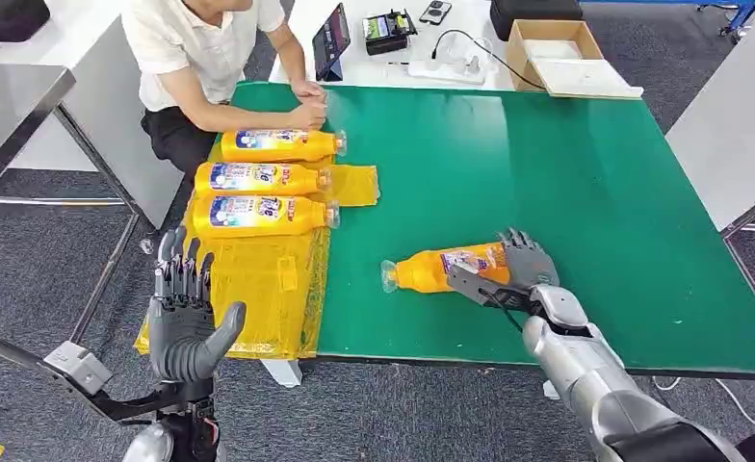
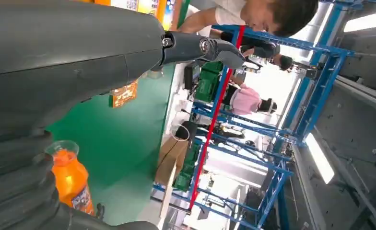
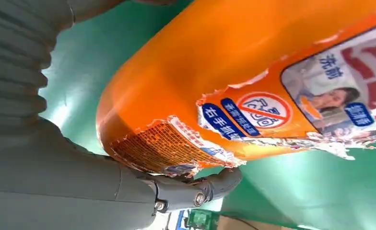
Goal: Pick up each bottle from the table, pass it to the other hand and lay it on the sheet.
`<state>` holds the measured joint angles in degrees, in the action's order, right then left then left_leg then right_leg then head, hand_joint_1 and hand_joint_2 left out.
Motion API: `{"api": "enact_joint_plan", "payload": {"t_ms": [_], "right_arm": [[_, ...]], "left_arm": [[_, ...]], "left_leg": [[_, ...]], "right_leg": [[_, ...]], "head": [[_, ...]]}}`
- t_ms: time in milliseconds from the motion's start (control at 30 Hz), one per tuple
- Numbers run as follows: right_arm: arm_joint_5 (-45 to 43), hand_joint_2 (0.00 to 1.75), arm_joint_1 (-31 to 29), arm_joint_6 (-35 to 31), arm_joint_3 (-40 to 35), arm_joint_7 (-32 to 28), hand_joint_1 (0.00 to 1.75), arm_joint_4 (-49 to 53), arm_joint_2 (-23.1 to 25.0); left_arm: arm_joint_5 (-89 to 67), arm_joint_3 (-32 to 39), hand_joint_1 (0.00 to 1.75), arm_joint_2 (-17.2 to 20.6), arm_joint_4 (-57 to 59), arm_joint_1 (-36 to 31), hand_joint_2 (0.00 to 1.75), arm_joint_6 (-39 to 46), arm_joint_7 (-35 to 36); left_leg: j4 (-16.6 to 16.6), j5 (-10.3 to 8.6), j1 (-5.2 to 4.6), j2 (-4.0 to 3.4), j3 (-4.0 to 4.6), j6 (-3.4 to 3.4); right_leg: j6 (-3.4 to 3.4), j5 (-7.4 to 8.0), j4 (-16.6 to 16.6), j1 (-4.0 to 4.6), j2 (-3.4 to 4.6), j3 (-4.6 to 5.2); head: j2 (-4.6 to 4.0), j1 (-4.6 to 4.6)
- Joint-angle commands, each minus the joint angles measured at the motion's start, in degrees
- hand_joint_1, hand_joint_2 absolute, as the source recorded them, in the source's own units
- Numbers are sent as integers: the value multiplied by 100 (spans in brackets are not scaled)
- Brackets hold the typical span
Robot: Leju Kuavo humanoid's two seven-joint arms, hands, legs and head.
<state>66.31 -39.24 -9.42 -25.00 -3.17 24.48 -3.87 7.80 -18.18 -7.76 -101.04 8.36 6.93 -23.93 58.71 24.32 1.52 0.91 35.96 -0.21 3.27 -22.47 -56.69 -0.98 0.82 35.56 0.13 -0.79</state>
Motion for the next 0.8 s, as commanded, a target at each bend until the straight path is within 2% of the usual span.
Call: {"api": "enact_joint_plan", "payload": {"t_ms": [33,133,200,400,533,800], "right_arm": [[-108,175,-43,60,-193,-279,175,-405,44],[-303,175,102,86,-96,-526,175,-426,2],[-617,175,226,162,117,-739,175,-436,-22],[-796,175,421,253,206,-748,175,-530,-150],[-1980,175,704,937,992,-1640,175,-339,-42],[-1994,175,709,943,985,-1645,175,-312,-33]], "left_arm": [[7,-163,0,154,347,-211,175,-37,-33],[19,-218,0,178,375,-255,175,-64,-87],[15,-265,0,205,392,-274,175,-60,-121],[74,-293,0,231,385,-232,175,-49,-127],[245,-283,0,232,511,-263,175,21,-11],[250,-286,0,230,540,-274,175,24,-11]], "left_leg": [[-14,6,-3,-4,-35,15],[-7,2,0,2,-14,6],[-20,5,-3,4,-40,13],[-13,2,1,15,-31,7],[-24,1,1,23,-52,12],[-11,18,2,3,-81,-7]], "right_leg": [[-16,-8,14,4,-15,-37],[-8,-4,7,3,-10,-17],[-17,-11,18,4,-22,-43],[-9,-8,15,5,-25,-34],[-17,-11,26,8,-40,-57],[-13,-7,16,6,-9,-70]], "head": [[0,0],[0,2],[0,2],[0,2],[0,0],[0,0]]}}
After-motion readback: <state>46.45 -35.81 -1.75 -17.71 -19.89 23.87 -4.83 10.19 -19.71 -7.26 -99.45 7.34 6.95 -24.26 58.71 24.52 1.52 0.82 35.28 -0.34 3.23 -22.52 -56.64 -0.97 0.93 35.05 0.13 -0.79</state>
